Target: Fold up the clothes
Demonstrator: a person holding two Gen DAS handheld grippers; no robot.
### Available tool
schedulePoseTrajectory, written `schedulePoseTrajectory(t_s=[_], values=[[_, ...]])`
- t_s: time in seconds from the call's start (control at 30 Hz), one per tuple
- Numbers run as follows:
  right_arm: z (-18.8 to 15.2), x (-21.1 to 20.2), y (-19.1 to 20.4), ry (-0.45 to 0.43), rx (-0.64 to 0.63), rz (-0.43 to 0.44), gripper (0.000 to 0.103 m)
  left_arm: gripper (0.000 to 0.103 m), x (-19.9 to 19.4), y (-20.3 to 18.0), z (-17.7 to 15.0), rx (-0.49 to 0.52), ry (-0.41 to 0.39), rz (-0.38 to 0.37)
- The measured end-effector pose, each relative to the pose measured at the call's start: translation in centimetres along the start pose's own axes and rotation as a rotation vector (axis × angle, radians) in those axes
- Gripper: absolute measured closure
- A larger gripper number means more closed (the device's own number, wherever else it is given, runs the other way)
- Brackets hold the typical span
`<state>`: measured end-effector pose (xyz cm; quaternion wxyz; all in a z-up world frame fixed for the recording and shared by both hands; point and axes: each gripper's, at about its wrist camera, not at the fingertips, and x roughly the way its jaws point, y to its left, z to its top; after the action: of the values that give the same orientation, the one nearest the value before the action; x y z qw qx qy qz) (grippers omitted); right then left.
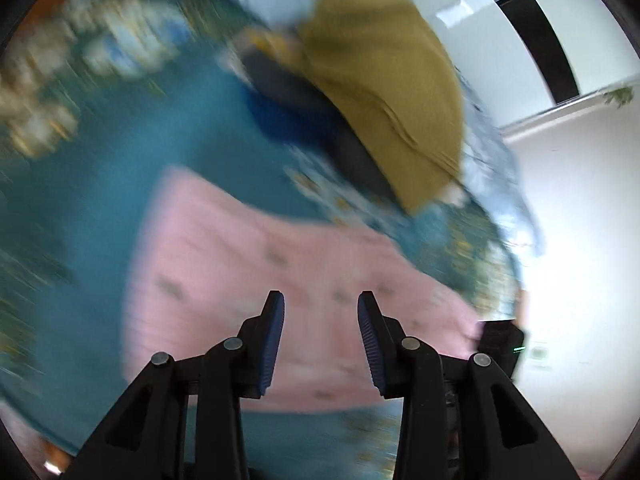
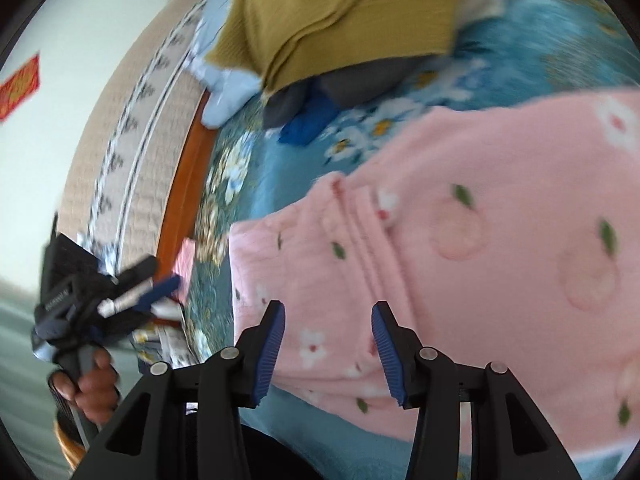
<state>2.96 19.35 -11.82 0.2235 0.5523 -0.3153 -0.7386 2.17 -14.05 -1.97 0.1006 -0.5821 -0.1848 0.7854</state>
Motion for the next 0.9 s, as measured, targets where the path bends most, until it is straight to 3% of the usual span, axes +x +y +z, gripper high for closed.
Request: schedulePoseTrajectory(t_s=[0.13,0.3,0.43,0.47,0.57,0.77,0.8,0.9], values=[[1.1,3.4,0.4,0.056,-0.055,-0.067,0.054,0.063,-1.0,4.4,-0.8,0.015,-0.018,0.172],[1.7,5.8,-0.4,0.091,-0.06,-0.163,0.054,0.063,1.1,8.6,-3.6,-0.082,0.035,0.098],[1.8,6.1,-0.3,0.095,-0.034,-0.145,0.054,0.063,2.9,9.7,-4.9,-0.132,0.048,0.026],[1.9,6.2,-0.1,0.097,-0.03,-0.139,0.06,0.063,3.2,9.9,-5.1,-0.141,0.045,0.006],[1.6,4.4,0.9,0.064,-0.056,-0.094,0.093,0.063,4.0,10.6,-5.2,-0.173,0.043,-0.055],[0.9,0.7,3.0,-0.01,-0.117,0.001,0.095,0.063,3.6,12.2,-5.5,-0.201,0.016,-0.093],[0.9,0.1,2.6,-0.022,-0.103,0.0,0.095,0.063,3.7,12.5,-5.5,-0.207,0.021,-0.095],[1.0,1.3,-0.6,0.055,-0.014,-0.071,0.095,0.063,4.4,13.0,-5.5,-0.23,0.042,-0.109]])
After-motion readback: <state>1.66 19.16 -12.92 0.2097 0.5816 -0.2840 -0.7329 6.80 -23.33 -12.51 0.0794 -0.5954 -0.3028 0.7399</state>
